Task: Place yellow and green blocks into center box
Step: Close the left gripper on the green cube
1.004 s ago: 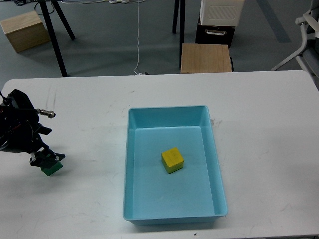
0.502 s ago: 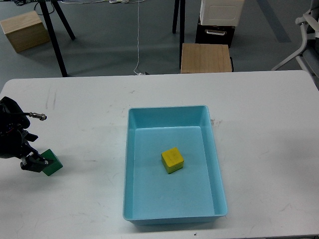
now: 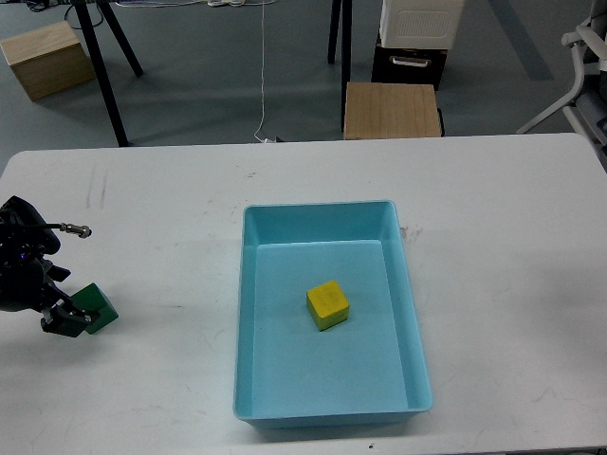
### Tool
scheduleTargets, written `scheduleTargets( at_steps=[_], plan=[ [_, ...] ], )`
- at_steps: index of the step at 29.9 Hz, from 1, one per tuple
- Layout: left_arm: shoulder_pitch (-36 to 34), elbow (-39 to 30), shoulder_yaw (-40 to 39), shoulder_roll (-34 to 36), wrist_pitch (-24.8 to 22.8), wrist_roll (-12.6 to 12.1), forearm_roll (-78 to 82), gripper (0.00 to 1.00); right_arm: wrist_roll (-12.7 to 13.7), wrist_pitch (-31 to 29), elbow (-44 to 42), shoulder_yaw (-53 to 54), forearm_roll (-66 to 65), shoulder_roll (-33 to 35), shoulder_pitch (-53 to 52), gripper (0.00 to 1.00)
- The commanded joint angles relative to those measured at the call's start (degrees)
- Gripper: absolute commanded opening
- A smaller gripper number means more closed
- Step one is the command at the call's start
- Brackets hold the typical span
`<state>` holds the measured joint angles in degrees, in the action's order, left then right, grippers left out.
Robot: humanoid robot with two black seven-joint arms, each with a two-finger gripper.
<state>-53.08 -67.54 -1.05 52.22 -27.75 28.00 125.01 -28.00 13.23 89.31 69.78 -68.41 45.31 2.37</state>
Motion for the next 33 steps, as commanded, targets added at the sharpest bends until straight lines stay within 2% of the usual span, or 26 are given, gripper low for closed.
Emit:
scheduleTargets(
  at_steps=[1,12,16,19,20,23,26,29,33],
  plan=[
    [1.0,0.6,0.0,-0.5,0.2,0.0,0.0,0.97,0.0,0.0,-0.6,0.0,0.1,-0.2,0.0,0.99],
    [1.1,0.7,-0.6,-2.6,0.4,0.0,0.0,0.88,0.0,0.1,-0.6,0.0,0.3,-0.3,0.1,0.99],
    [1.0,0.7,-0.7,-3.7,0.7,0.0,0.0,0.79,0.0,0.1,-0.6,0.0,0.3,-0.3,0.3,0.99],
    [1.3,0.7,-0.1,-3.8,3.7,0.0,0.0,0.65,0.0,0.1,-0.5,0.0,0.4,-0.3,0.4,0.99],
    [1.4,0.7,0.0,-3.8,5.0,0.0,0.0,0.56,0.0,0.1,-0.5,0.0,0.4,-0.3,0.4,0.99],
    [1.5,0.7,0.1,-3.6,5.7,0.0,0.0,0.35,0.0,0.1,-0.5,0.1,0.4,-0.3,0.4,0.99],
    [1.5,0.7,0.1,-3.3,5.7,0.0,0.0,0.22,0.0,0.2,-0.5,0.3,0.5,-0.4,0.1,0.99],
    [1.4,0.7,0.0,-3.1,5.9,0.0,0.0,0.17,0.0,0.2,-0.4,1.1,0.6,-0.6,-0.4,0.99],
    [0.6,0.7,-0.7,-2.8,6.0,0.0,0.0,0.16,0.0,0.1,-0.1,1.2,0.6,-0.7,-3.5,0.99]
  ],
)
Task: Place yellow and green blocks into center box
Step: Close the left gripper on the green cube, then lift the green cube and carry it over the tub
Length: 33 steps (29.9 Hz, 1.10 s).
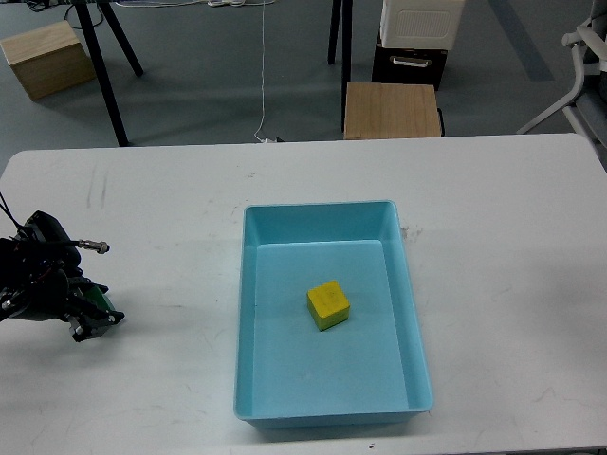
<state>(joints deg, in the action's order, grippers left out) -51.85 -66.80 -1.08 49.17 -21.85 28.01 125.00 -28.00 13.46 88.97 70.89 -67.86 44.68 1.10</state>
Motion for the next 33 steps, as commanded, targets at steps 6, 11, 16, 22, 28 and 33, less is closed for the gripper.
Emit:
scheduleTargets(
  at_steps=[6,11,16,22,28,33],
  plan=[
    [-6.5,-0.9,-3.8,3.6,-0.1,0.0,0.0,0.16,0.0,-0.7,0.0,-0.7,-0.3,0.7,-12.4,0.99],
    [-14.0,-3.9,-3.8,5.7,-0.6,0.0,-4.1,0.16,0.0,-0.9,-1.4,-3.2,-0.6,2.8,-24.9,0.99],
    [-20.4,-10.9,-4.0,5.2,-3.3,0.0,-6.7,0.16,0.0,-0.9,-3.6,-9.2,-0.3,3.2,-36.8,0.99],
    [-26.7,-16.0,-4.0,-1.9,-6.2,0.0,-11.3,0.16,0.0,-0.2,-5.9,-11.5,0.1,3.3,-40.6,0.99],
    [-26.6,-15.4,-3.5,-11.9,-6.2,0.0,-10.9,0.16,0.0,1.5,-5.8,-10.8,0.3,4.5,-38.0,0.99],
    [-26.1,-13.1,-3.1,-20.4,-6.2,0.0,-8.1,0.17,0.0,4.3,-5.8,-10.8,0.5,6.9,-34.7,0.99]
  ],
)
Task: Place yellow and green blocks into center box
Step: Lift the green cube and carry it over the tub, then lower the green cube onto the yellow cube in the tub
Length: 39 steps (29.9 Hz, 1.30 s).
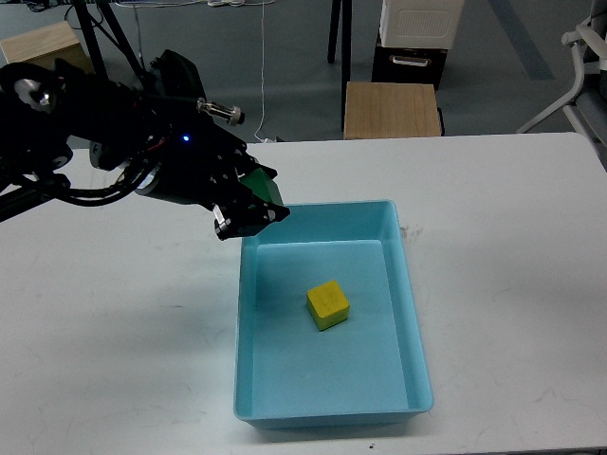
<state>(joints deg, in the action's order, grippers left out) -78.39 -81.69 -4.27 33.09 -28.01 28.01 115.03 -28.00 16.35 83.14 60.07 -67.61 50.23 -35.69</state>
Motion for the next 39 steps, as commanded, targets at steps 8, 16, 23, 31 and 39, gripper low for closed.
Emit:
scheduleTargets(
  at_steps=[8,16,23,31,39],
  plan=[
    [3.1,7.8,0.6,-12.9,0.0,0.0,4.4,0.18,0.0,3.3,0.0,0.0,0.4,1.9,7.0,0.99],
    [6.0,12.6,3.7,-17.8,0.0,0.0,7.6,0.20,0.0,3.3,0.0,0.1,0.4,1.9,7.0,0.99],
    [7.9,13.2,4.0,-18.5,0.0,0.0,7.8,0.22,0.0,3.3,0.0,0.0,0.4,1.8,7.0,0.99],
    [9.0,16.7,4.1,-20.9,0.0,0.0,7.9,0.29,0.0,3.3,0.0,0.1,0.4,1.8,7.0,0.99],
    [9.2,16.9,4.0,-21.1,0.0,0.0,7.8,0.54,0.0,3.3,0.0,0.0,0.4,1.8,7.0,0.99]
  ],
)
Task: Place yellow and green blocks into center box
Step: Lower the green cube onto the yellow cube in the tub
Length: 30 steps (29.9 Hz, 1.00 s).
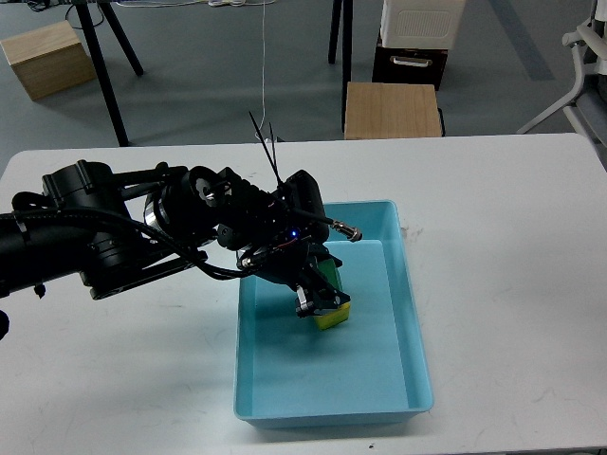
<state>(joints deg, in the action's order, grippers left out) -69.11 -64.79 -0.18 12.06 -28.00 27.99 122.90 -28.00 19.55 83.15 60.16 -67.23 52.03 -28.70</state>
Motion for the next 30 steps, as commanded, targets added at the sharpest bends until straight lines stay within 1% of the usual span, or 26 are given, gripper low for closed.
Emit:
scheduleTargets(
  at_steps=[1,5,11,14,20,21,22,25,26,27,29,30],
  plan=[
    [0.0,0.0,-0.1,0.0,0.0,0.0,0.0,0.56,0.0,0.0,0.0,0.0,0.0,0.0,0.0,0.99],
    [0.6,0.0,-0.2,-0.5,0.0,0.0,-0.2,0.66,0.0,0.0,0.0,0.0,0.0,0.0,0.0,0.99],
    [1.6,0.7,-0.3,-1.2,0.0,0.0,-0.3,0.74,0.0,0.0,0.0,-0.1,0.0,-0.2,0.0,0.99],
    [1.6,1.0,-0.8,-1.2,0.0,0.0,-0.5,0.82,0.0,0.0,0.0,-0.2,0.0,-0.2,0.0,0.99],
    [1.5,1.2,-0.9,-1.2,0.0,0.0,-0.7,0.82,0.0,0.0,0.0,-0.2,0.0,-0.4,0.0,0.99],
    [1.5,1.2,-0.9,-1.2,0.0,0.0,-0.8,0.82,0.0,0.0,0.0,-0.2,0.0,-0.5,0.0,0.99],
    [1.5,1.2,-0.9,-1.2,0.0,0.0,-0.7,0.78,0.0,0.0,0.0,-0.2,0.0,-0.5,0.0,0.99],
    [1.4,1.2,-0.6,-1.2,0.0,0.0,-0.2,0.58,0.0,0.0,0.0,-0.2,0.0,-0.5,0.0,0.99],
    [1.3,1.2,-0.5,-1.2,0.0,0.0,-0.1,0.46,0.0,0.0,0.0,-0.2,0.0,-0.4,0.0,0.99],
    [1.2,1.2,-0.4,-1.2,0.0,0.0,-0.1,0.40,0.0,0.0,0.0,-0.2,0.0,-0.5,0.0,0.99],
    [1.1,1.1,-0.4,-1.2,0.0,0.0,0.2,0.36,0.0,0.0,0.0,-0.2,0.0,-0.5,0.0,0.99],
    [1.1,1.2,-0.5,-1.2,0.0,0.0,0.5,0.37,0.0,0.0,0.0,-0.2,0.0,-0.5,0.0,0.99]
  ],
)
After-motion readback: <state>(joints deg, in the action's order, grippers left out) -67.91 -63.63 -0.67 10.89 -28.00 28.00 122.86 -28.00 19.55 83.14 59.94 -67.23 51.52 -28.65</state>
